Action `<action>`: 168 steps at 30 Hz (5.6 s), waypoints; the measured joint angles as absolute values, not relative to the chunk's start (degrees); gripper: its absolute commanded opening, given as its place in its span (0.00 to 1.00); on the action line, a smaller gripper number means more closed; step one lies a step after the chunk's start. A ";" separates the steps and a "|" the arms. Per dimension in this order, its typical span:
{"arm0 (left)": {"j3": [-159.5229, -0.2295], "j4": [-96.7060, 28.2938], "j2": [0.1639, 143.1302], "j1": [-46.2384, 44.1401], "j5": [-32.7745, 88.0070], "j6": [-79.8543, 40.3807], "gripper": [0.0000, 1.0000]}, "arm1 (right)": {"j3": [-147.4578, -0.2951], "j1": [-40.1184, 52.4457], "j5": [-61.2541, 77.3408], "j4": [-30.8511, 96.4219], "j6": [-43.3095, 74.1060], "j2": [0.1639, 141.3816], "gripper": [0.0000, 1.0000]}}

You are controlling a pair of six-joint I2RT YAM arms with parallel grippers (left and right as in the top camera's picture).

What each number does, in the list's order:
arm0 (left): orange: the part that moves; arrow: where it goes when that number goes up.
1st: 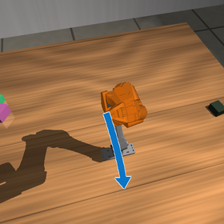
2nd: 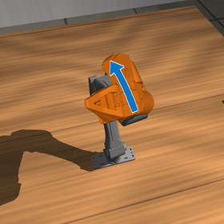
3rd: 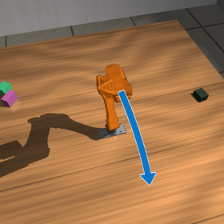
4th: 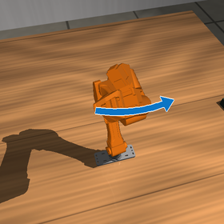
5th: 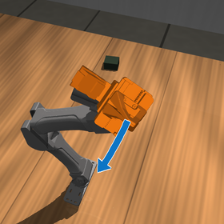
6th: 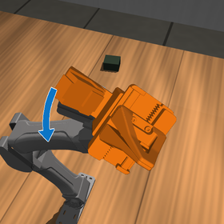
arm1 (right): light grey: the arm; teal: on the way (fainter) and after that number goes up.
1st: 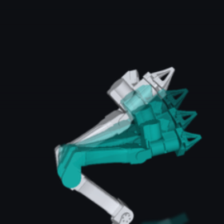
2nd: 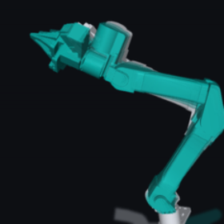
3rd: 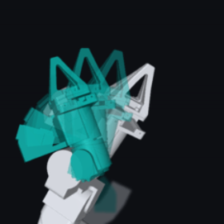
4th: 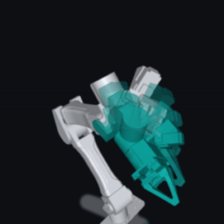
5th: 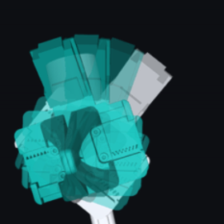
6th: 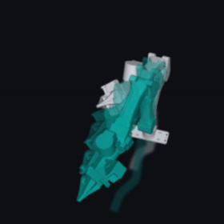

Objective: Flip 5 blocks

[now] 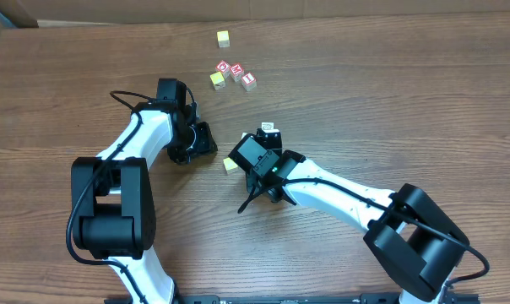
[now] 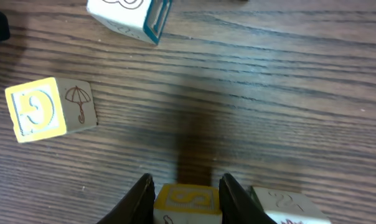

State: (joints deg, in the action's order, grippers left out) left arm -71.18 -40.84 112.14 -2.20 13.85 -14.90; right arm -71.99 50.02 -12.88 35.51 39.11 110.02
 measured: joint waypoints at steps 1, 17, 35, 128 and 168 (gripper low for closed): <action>-71.18 -40.73 112.14 -2.20 13.87 -14.90 0.43 | -71.99 50.02 -12.88 35.48 39.03 110.04 0.30; -71.18 -40.66 112.14 -2.20 13.91 -14.90 0.45 | -72.01 50.02 -13.06 34.52 38.17 110.13 0.54; -71.18 -40.49 112.14 -2.20 14.11 -14.90 0.44 | -78.87 50.04 -13.43 31.62 32.99 111.44 0.04; -71.18 -40.62 112.07 -2.20 14.52 -14.87 0.50 | -79.66 52.10 -15.05 42.06 35.70 115.77 0.11; -70.41 -40.53 112.20 -2.13 14.33 -15.29 0.15 | -84.47 40.60 0.49 49.84 33.06 117.19 0.04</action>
